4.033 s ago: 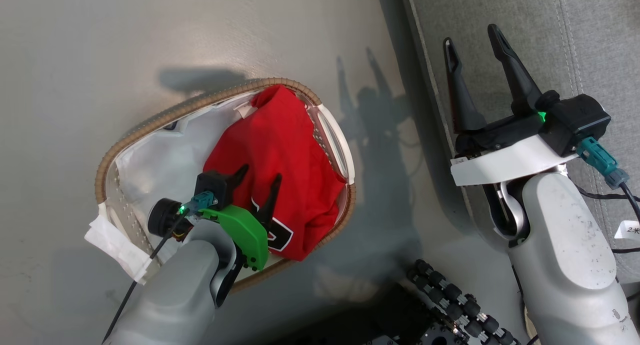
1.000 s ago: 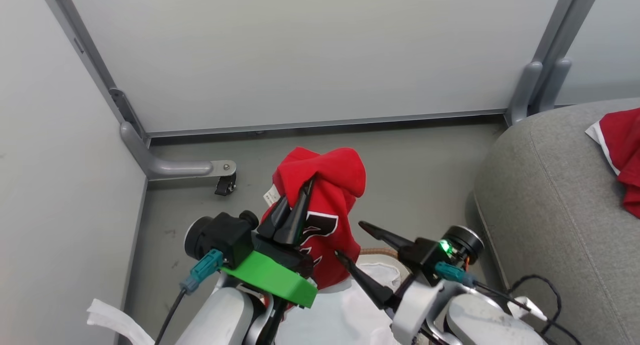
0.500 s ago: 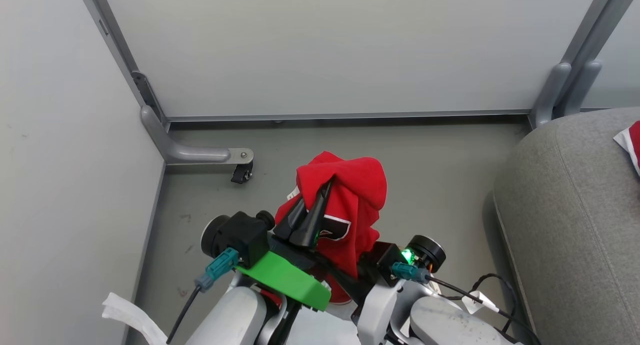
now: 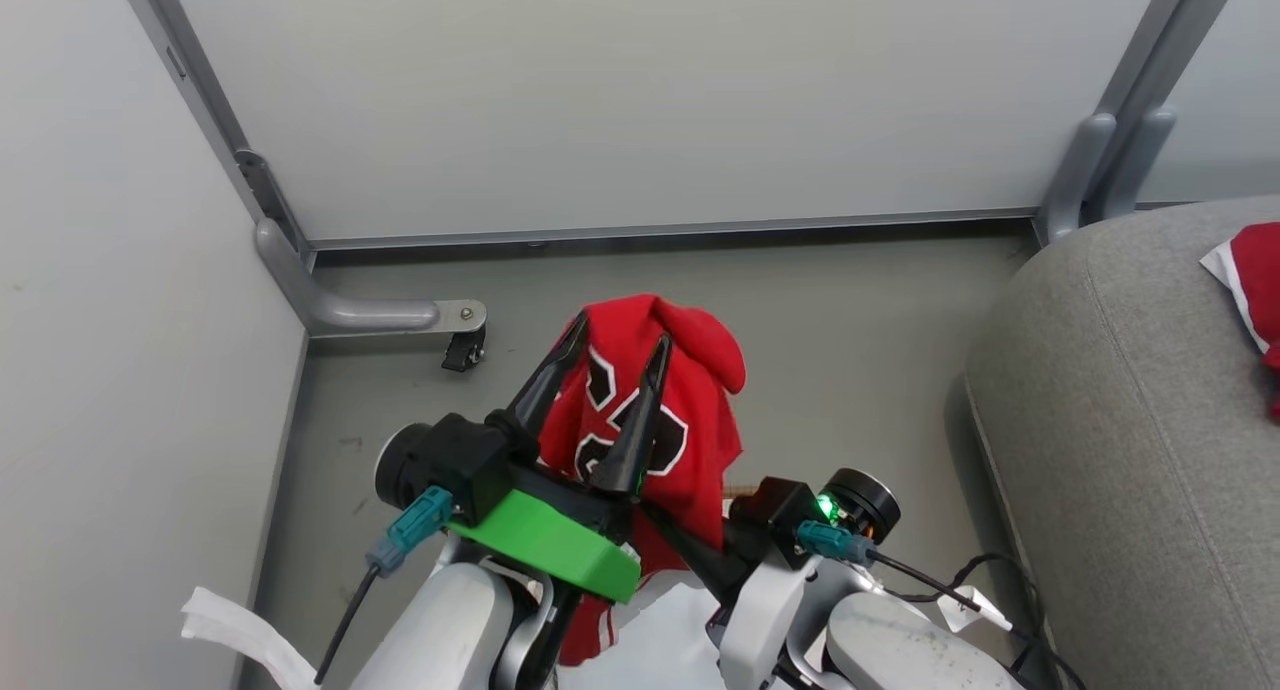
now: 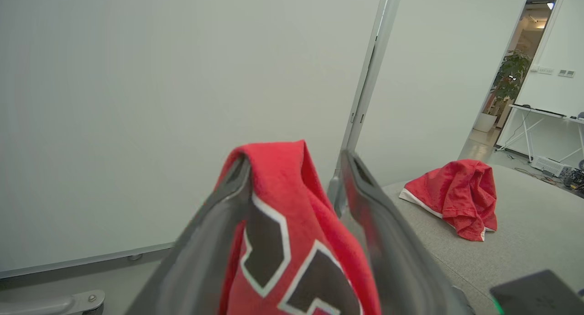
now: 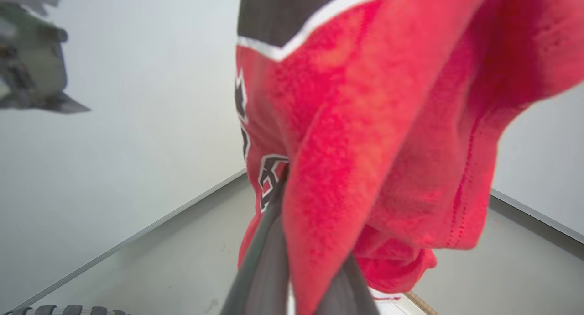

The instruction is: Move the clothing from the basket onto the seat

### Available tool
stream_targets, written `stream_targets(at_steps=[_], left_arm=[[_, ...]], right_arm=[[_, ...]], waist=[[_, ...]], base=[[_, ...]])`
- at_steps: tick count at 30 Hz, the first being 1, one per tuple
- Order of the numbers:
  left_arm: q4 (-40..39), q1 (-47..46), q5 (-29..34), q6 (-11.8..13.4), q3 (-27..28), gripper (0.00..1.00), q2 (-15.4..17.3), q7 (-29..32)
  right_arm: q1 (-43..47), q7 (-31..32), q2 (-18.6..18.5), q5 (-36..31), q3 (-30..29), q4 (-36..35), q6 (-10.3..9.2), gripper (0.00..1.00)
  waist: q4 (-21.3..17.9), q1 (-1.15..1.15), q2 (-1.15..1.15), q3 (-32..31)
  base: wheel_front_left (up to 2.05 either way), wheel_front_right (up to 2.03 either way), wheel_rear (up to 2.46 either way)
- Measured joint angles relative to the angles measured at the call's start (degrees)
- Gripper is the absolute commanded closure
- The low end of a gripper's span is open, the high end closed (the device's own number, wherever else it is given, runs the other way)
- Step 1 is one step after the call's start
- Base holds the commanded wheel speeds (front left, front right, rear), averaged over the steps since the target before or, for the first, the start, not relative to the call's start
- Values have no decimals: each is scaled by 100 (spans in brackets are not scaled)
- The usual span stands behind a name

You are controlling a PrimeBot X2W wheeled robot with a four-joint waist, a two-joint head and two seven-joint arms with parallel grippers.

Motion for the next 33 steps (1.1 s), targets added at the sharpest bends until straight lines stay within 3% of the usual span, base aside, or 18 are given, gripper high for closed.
stream_targets(at_steps=[10,25,30,33], left_arm=[[51,234,243,0,211,0,7,-8],[-113,461,456,0,415,0,94,-9],[-135,458,468,0,421,0,155,-8],[-167,407,502,0,368,0,221,-9]], right_arm=[[280,1,-125,-70,-332,-323,1,100],[511,1,-241,-214,-839,-909,0,100],[149,2,-325,-240,-1149,-1135,0,100],[-390,2,-597,-365,-1374,-1293,0,100]], waist=[[-650,0,0,11],[-2353,0,0,221],[-2839,0,0,366],[-3044,0,0,531]], base=[[0,0,0],[0,0,0],[0,0,0],[0,0,0]])
